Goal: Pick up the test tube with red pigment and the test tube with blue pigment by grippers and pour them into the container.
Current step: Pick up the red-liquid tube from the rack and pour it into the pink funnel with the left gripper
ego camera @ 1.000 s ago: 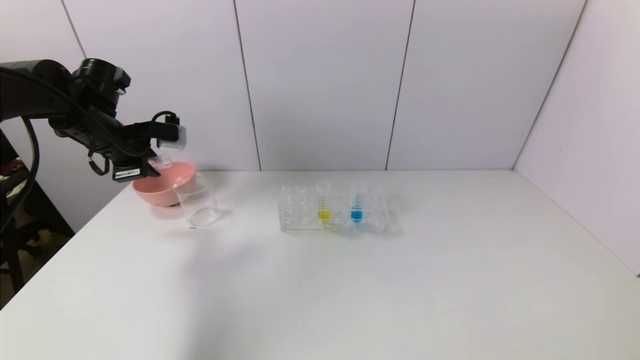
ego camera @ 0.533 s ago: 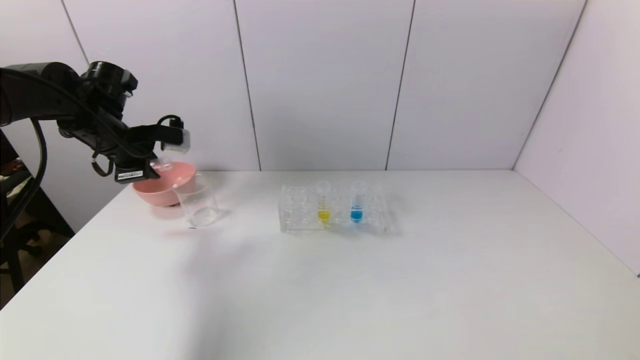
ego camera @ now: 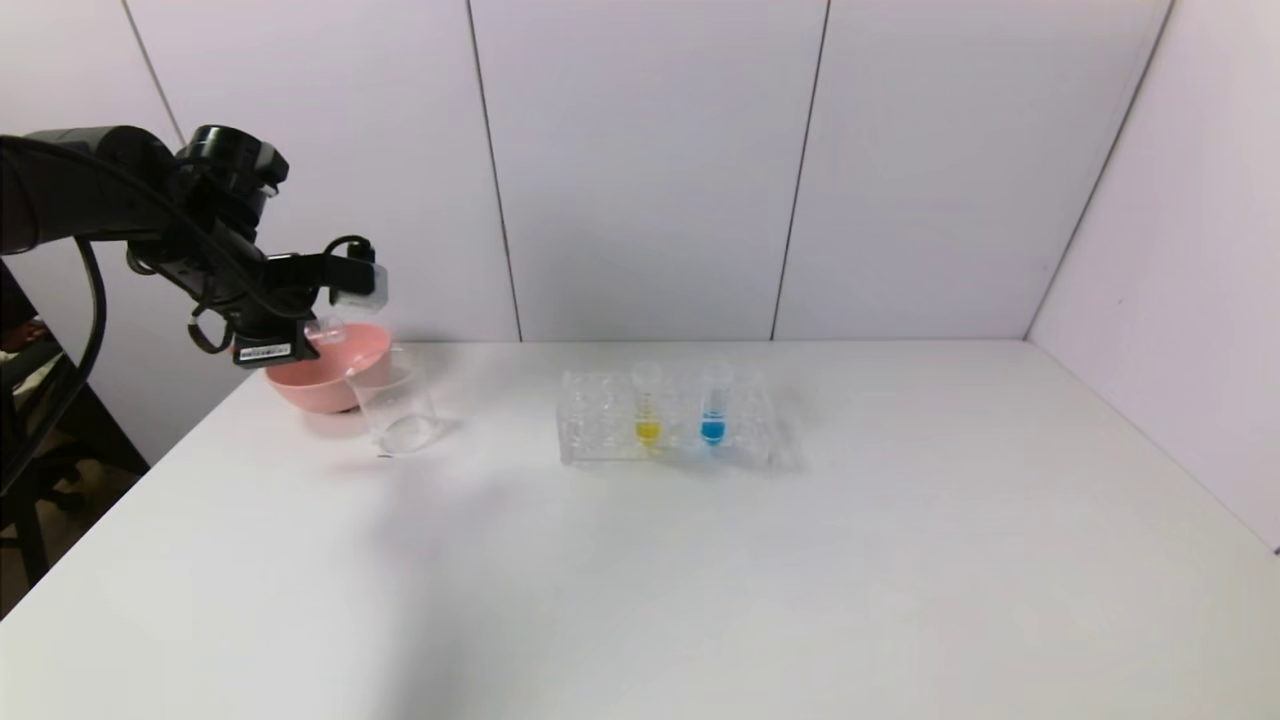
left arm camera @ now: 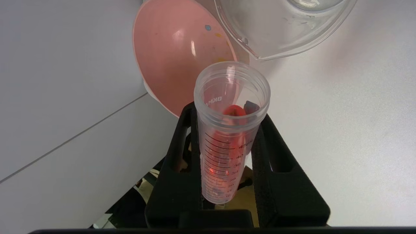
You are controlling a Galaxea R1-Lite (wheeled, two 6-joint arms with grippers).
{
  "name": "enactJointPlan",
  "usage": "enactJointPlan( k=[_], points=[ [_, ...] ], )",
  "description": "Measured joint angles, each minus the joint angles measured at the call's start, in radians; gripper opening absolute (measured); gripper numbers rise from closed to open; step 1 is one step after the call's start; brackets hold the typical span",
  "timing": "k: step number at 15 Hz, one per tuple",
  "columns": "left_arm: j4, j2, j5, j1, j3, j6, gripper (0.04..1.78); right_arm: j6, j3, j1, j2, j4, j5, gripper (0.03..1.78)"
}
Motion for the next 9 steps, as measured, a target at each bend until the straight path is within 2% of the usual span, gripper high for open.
enactJointPlan(
  k=[9],
  points=[
    [-0.003, 0.001, 0.056, -0.022, 0.001, 0.007, 0.45, 0.0, 0.0, 0.0, 0.0, 0.0, 0.0, 1.77]
  ],
)
